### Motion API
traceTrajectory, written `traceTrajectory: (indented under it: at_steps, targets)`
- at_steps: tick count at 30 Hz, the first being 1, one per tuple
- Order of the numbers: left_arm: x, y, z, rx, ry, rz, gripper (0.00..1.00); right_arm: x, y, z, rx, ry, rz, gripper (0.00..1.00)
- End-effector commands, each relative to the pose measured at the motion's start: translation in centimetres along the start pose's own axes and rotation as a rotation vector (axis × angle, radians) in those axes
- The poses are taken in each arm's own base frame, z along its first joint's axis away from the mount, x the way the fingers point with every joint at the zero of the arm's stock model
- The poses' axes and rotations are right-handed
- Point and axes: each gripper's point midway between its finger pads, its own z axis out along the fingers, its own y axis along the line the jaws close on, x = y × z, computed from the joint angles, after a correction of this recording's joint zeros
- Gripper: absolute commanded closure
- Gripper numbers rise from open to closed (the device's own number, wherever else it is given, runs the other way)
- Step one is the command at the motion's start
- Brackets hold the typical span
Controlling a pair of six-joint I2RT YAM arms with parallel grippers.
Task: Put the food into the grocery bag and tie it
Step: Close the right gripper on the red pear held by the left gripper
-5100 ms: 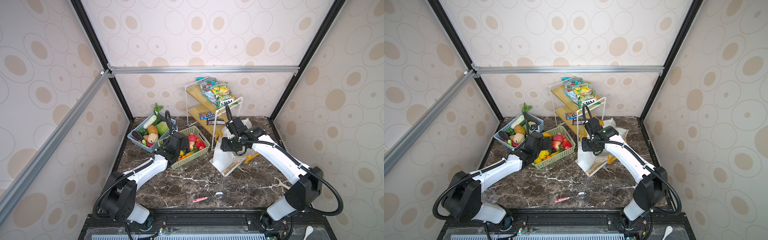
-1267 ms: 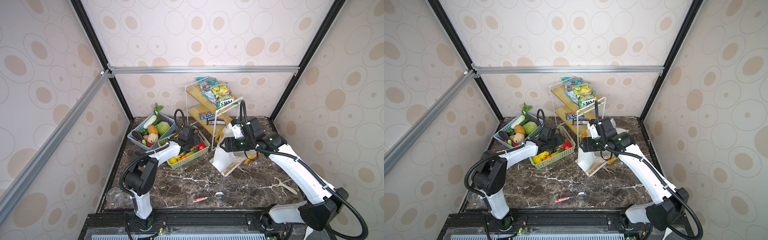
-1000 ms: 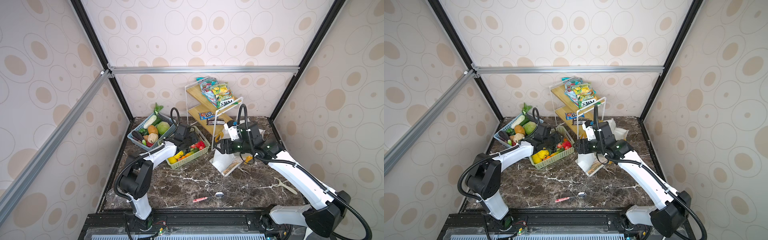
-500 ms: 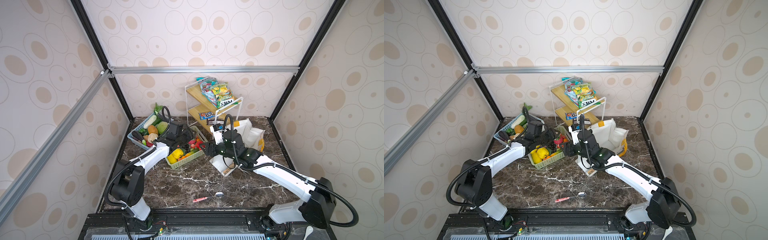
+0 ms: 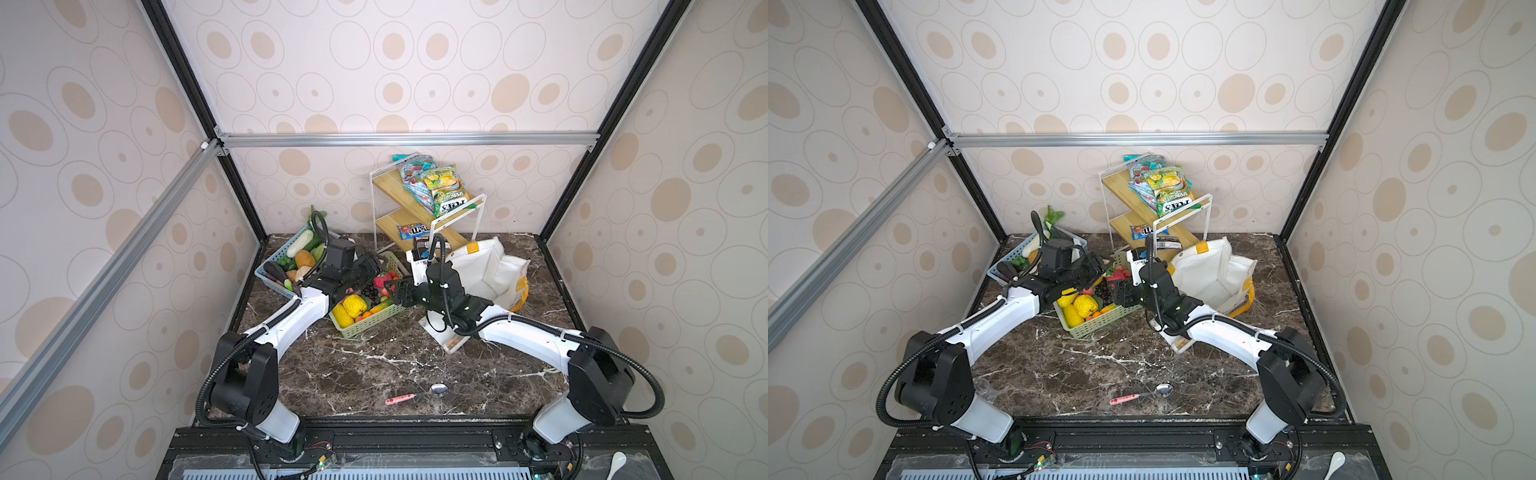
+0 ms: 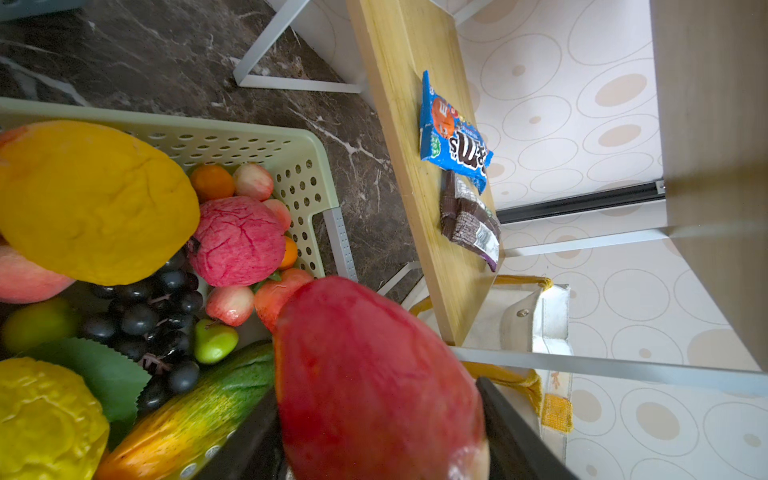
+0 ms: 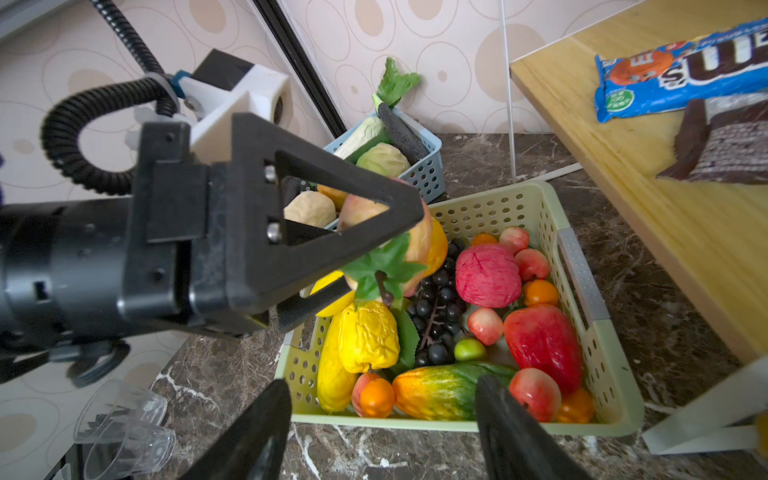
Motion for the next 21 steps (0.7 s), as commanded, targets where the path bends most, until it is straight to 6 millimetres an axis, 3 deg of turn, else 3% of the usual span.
traceTrajectory:
  at_steps: [1, 21]
  targets:
    - [-0.6, -1.1, -1.0, 0.044, -0.014, -0.014, 0.35, -2.1, 1.6, 0.5, -0.052, -0.072, 0.014, 0.26]
    - [-0.5, -1.6, -1.2, 0.064, -0.006, -0.025, 0.34, -2.1, 1.9, 4.0, -0.100, -0.114, 0.056, 0.26]
